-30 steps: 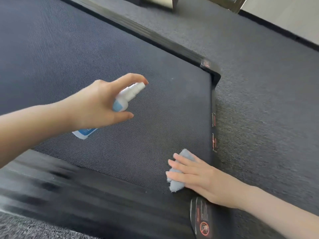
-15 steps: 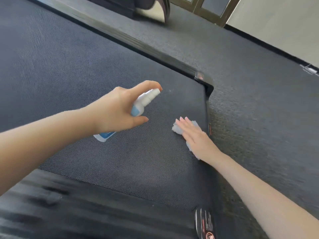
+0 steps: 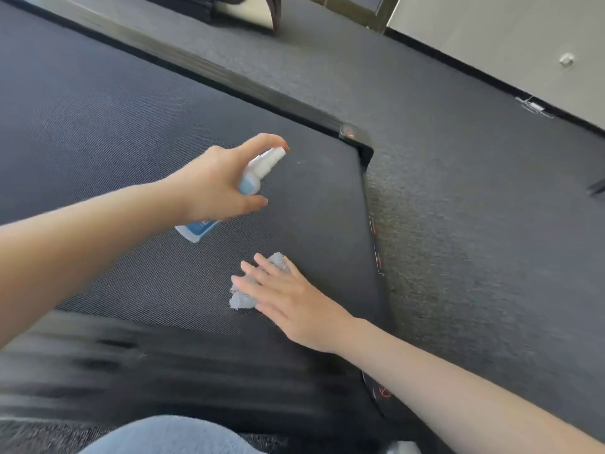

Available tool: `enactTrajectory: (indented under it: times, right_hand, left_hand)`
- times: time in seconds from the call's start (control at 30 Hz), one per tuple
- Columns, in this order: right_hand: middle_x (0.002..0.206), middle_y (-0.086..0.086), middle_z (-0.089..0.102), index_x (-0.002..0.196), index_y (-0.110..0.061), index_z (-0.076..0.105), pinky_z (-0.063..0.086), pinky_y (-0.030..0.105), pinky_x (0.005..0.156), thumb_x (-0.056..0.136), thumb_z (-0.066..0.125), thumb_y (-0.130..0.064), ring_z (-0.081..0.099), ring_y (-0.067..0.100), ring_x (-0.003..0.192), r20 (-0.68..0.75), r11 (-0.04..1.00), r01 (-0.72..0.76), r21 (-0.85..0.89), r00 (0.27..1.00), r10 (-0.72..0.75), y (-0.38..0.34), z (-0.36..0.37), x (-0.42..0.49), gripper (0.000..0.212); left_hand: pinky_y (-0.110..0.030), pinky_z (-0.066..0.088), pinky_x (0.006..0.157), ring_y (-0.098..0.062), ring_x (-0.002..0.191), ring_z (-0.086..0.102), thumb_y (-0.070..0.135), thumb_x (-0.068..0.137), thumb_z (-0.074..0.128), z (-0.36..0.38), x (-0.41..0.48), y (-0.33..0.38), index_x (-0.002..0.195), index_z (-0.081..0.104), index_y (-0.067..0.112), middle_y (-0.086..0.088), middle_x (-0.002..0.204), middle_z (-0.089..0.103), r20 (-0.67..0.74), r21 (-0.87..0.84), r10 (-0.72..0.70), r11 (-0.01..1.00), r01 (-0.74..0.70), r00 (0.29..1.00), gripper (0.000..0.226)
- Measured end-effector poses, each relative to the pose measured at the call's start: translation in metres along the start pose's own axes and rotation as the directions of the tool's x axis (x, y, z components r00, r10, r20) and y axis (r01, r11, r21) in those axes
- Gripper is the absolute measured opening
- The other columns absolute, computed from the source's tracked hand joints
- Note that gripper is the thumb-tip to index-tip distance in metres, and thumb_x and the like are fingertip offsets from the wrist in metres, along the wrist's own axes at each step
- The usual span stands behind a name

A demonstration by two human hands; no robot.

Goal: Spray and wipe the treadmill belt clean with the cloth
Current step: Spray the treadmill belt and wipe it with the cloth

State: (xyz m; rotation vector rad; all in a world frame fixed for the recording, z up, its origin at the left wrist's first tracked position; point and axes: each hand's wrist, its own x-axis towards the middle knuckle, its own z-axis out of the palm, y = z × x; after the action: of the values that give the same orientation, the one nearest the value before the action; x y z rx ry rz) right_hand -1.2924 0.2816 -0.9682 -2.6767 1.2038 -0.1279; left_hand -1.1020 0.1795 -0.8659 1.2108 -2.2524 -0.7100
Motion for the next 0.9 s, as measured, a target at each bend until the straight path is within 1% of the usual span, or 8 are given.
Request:
enactTrajectory:
  times: [0.1,0.2,0.3,0.37,0.53,0.63,0.77,0.9]
  right_hand:
    - [0.153,0.006,0.029,0.145,-0.016,0.032,0.008,0.041,0.118,0.1,0.037,-0.019,0.013,0.021,0.145,0.019,0.995,0.086,-0.046,0.996,-0.085,0.015,-0.004,-0.006,0.045]
    - [0.152,0.006,0.032,0.145,-0.015,0.033,0.013,0.041,0.117,0.099,0.03,-0.023,0.018,0.021,0.144,0.002,0.994,0.071,-0.083,0.997,-0.071,0.041,-0.007,-0.006,0.046]
    - [0.153,0.003,0.028,0.147,-0.019,0.028,0.007,0.036,0.117,0.099,0.026,-0.026,0.012,0.016,0.145,-0.066,0.999,-0.036,-0.021,0.997,0.035,0.061,-0.004,0.001,0.049]
    - [0.154,0.001,0.026,0.148,-0.02,0.026,0.005,0.035,0.118,0.1,0.028,-0.024,0.011,0.015,0.145,-0.11,0.991,-0.134,0.03,0.985,0.136,0.082,-0.005,0.009,0.047]
    - [0.157,0.0,0.016,0.15,-0.019,0.016,0.012,0.045,0.117,0.103,0.028,-0.015,0.005,0.016,0.146,-0.086,0.933,-0.35,-0.081,0.935,0.343,0.169,-0.024,0.025,0.049]
    - [0.158,-0.001,0.013,0.151,-0.019,0.014,0.007,0.042,0.118,0.103,0.026,-0.015,0.003,0.016,0.146,-0.061,0.902,-0.43,-0.046,0.902,0.427,0.219,-0.036,0.035,0.049]
    - [0.157,0.001,0.017,0.15,-0.019,0.02,0.009,0.041,0.117,0.104,0.022,-0.019,0.006,0.018,0.146,-0.111,0.847,-0.531,0.026,0.841,0.53,0.276,-0.045,0.053,0.046]
    - [0.156,0.005,0.021,0.148,-0.017,0.023,0.012,0.046,0.116,0.103,0.022,-0.017,0.01,0.022,0.145,-0.138,0.833,-0.552,0.03,0.823,0.55,0.311,-0.052,0.072,0.045]
  left_hand:
    - [-0.044,0.055,0.068,-0.029,0.058,0.06,0.024,0.083,0.069,0.004,0.01,0.005,0.129,0.035,0.044,-0.016,0.064,0.06,0.014,-0.004,-0.007,1.0,0.007,1.0,0.06]
    - [-0.04,0.054,0.065,-0.025,0.056,0.06,0.023,0.083,0.069,0.012,0.022,0.003,0.13,0.036,0.043,-0.013,0.062,0.06,-0.015,0.005,-0.013,1.0,0.013,1.0,0.061]
    - [-0.03,0.045,0.056,-0.02,0.055,0.056,0.023,0.082,0.07,0.022,0.033,-0.004,0.131,0.036,0.042,-0.009,0.059,0.057,-0.046,0.042,-0.029,0.999,0.03,0.999,0.063]
    - [-0.028,0.041,0.053,-0.02,0.054,0.054,0.023,0.082,0.071,0.028,0.039,-0.009,0.132,0.037,0.039,-0.008,0.057,0.054,-0.059,0.072,-0.045,0.996,0.049,0.997,0.063]
    - [-0.028,0.035,0.049,-0.015,0.048,0.044,0.022,0.082,0.071,0.038,0.059,-0.018,0.133,0.039,0.033,0.0,0.05,0.043,-0.093,0.129,-0.059,0.989,0.071,0.994,0.062]
    - [-0.028,0.035,0.05,-0.012,0.05,0.045,0.022,0.082,0.07,0.044,0.083,-0.021,0.133,0.038,0.032,0.0,0.052,0.045,-0.126,0.164,-0.062,0.983,0.082,0.99,0.061]
    - [-0.027,0.038,0.05,-0.015,0.054,0.047,0.019,0.083,0.066,0.059,0.127,-0.018,0.134,0.036,0.033,-0.002,0.056,0.047,-0.142,0.189,-0.095,0.974,0.121,0.985,0.061]
    - [-0.036,0.05,0.056,-0.023,0.06,0.05,0.013,0.08,0.057,0.076,0.17,-0.015,0.13,0.034,0.038,-0.004,0.065,0.047,-0.156,0.223,-0.145,0.958,0.177,0.977,0.061]
